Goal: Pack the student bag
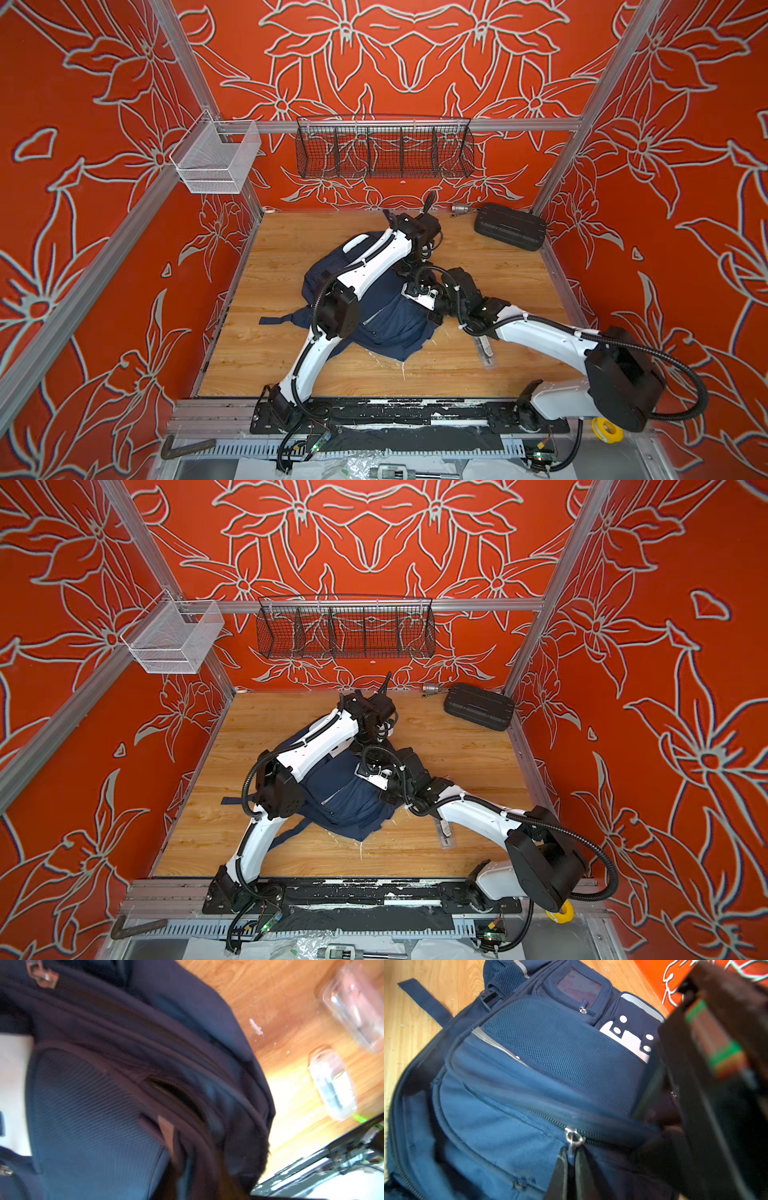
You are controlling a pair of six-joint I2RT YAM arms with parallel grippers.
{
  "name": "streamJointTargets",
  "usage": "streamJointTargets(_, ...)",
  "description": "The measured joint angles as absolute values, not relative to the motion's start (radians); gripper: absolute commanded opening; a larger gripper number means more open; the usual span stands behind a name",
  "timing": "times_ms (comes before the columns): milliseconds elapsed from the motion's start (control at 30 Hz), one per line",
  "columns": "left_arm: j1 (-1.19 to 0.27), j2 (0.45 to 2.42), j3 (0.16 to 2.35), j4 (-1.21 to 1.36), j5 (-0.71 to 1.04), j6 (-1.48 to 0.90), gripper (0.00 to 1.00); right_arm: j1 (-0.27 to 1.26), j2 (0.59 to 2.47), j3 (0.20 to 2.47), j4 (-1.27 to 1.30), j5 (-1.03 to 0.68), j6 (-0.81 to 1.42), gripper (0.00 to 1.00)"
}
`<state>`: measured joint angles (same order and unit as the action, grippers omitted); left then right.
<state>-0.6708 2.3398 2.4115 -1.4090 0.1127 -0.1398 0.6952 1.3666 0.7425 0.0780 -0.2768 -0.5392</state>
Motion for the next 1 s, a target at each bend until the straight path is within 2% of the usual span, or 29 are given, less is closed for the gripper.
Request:
streamJointTargets(200, -0.606, 2.325, 2.408, -1.396, 0.215, -0.229, 0.00, 0.726, 1.366, 0.760, 0.057, -0.268, -0.534, 0.00)
streamJointTargets(533, -0.475, 2.152, 2.209, -1.206, 0.337, -0.470, 0.00, 0.847, 1.395, 0.791, 0.047, -0.270, -0.473, 0.00)
streamJointTargets(800, -0.403, 1.929, 1.845, -0.929, 0.395, -0.685, 0.00, 0.698, 1.367, 0.798, -0.007, -0.422, -0.471, 0.00)
streamJointTargets(1000, -0.371, 1.920, 1.817, -0.829, 0.421, -0.814, 0.00, 0.606, 1.376, 0.893, -0.128, -0.463, -0.500, 0.00)
